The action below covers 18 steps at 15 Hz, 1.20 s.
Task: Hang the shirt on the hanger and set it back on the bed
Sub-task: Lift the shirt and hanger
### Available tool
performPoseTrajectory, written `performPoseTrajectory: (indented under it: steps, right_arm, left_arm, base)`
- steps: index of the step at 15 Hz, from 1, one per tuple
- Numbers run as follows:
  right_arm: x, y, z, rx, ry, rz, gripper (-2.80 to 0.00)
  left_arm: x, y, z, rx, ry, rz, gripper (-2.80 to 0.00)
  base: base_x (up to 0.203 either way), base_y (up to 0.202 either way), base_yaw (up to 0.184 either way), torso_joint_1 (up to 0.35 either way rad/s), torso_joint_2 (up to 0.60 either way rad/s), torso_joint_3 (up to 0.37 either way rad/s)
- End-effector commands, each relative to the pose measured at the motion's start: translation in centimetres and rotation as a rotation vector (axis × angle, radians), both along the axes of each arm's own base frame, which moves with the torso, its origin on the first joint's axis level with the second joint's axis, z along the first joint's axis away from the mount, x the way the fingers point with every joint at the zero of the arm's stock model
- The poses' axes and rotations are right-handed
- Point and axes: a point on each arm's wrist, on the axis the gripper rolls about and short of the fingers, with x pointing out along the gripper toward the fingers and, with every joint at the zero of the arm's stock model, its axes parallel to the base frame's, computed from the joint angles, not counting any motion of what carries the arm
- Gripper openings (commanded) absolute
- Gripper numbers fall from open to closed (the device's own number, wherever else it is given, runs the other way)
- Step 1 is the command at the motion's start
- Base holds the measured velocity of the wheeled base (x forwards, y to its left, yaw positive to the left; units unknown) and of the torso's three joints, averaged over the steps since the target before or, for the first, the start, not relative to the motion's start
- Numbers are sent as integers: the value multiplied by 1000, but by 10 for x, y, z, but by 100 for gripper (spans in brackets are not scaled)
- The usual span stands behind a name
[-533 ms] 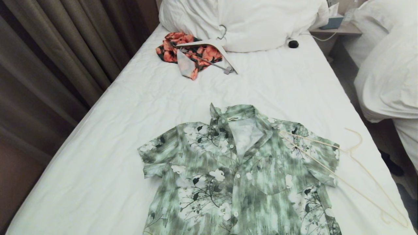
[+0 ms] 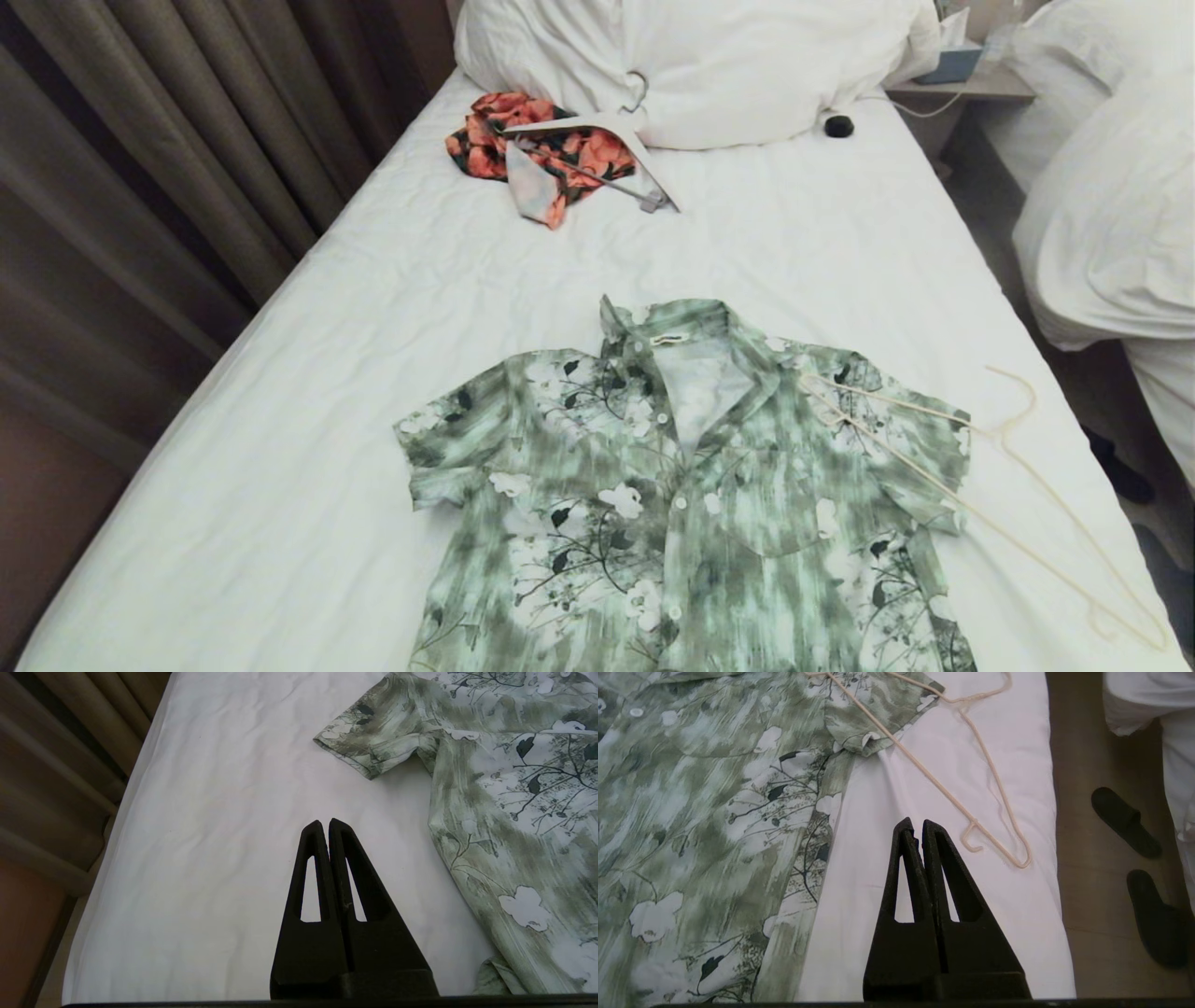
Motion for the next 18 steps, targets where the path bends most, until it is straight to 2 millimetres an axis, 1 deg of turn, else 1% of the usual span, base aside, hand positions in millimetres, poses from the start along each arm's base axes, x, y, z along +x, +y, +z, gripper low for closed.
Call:
performPoseTrajectory:
  steps: [1,4,6,8,10,11,13,14,15,16,17,18]
  right_arm:
    - [0,0,13,-1,1,3,-280]
    - [9,0,48,32,71,2,-280]
    - [22,0,71,84,124,-2,-280]
    - [47,0,91,198,221,-20,-280]
    - [81,0,108,331,327,-55,-280]
    - [99,0,113,377,370,-75,-280]
    - [141,-5,111,438,459,-131,-280]
    - [162,-12,107,470,508,-170,-280]
    - [183,-24,100,507,560,-213,-280]
    - [199,-37,92,542,607,-247,-280]
    - [212,-53,83,577,650,-272,-280]
    - [223,-72,69,617,709,-273,-280]
  left_arm:
    - [0,0,0,1,1,0,-280]
    - [0,0,0,1,1,0,-280]
    - [0,0,0,1,1,0,-280]
    - [0,0,0,1,1,0,-280]
    - [0,0,0,1,1,0,-280]
    - [0,0,0,1,1,0,-280]
    - [0,0,0,1,1,0,-280]
    - [0,0,0,1,1,0,-280]
    - [0,0,0,1,1,0,-280]
    - [0,0,0,1,1,0,-280]
    - [0,0,0,1,1,0,-280]
    - [0,0,0,1,1,0,-280]
  base:
    - [0,0,0,0,0,0]
    - [0,0,0,0,0,0]
    - [0,0,0,0,0,0]
    - [0,0,0,0,0,0]
    - [0,0,0,0,0,0]
    - [0,0,0,0,0,0]
    - [0,0,0,0,0,0]
    - [0,0,0,0,0,0]
    - [0,0,0,0,0,0]
    - [0,0,0,0,0,0]
    - [0,0,0,0,0,0]
    - [0,0,0,0,0,0]
